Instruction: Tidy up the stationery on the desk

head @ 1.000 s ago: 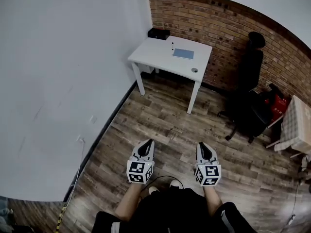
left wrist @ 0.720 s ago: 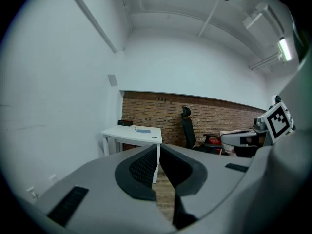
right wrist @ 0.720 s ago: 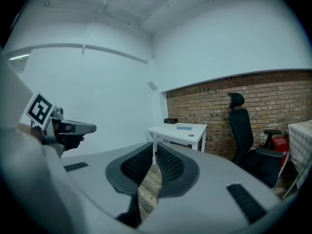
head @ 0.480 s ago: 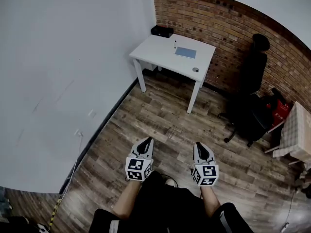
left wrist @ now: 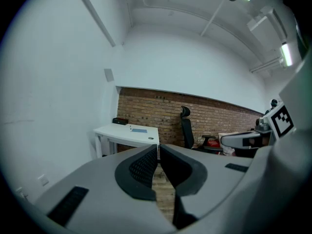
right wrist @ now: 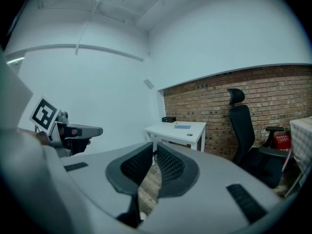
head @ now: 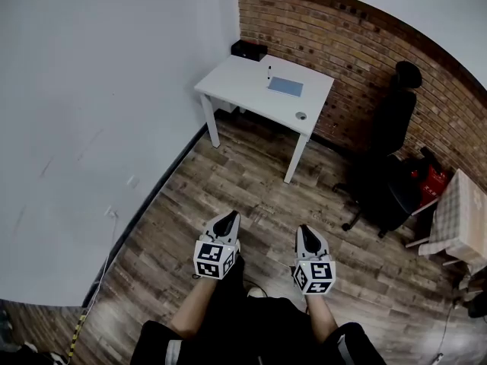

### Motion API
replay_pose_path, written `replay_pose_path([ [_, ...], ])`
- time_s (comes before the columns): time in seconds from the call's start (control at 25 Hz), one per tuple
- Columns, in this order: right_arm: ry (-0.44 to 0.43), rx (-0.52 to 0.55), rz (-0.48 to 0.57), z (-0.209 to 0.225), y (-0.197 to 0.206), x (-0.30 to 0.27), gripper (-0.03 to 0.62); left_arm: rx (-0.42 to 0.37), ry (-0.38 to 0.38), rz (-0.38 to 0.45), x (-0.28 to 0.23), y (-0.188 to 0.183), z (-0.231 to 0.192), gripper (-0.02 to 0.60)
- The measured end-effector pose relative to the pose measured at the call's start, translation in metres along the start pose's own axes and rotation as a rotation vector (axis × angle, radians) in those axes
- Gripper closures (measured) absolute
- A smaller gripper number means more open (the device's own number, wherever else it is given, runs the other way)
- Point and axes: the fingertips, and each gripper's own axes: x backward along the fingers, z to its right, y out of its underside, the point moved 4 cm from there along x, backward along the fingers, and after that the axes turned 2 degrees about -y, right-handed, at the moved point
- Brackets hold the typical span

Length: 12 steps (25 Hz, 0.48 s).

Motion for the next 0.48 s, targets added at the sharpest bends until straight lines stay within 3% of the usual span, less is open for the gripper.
replay_pose_path([
  [0.48,0.034,0.002,-0.036,0.016,-0.029,-0.137,0.569,0.006,0.07,-0.03,-0.127,-0.027,-0.082,0.551],
])
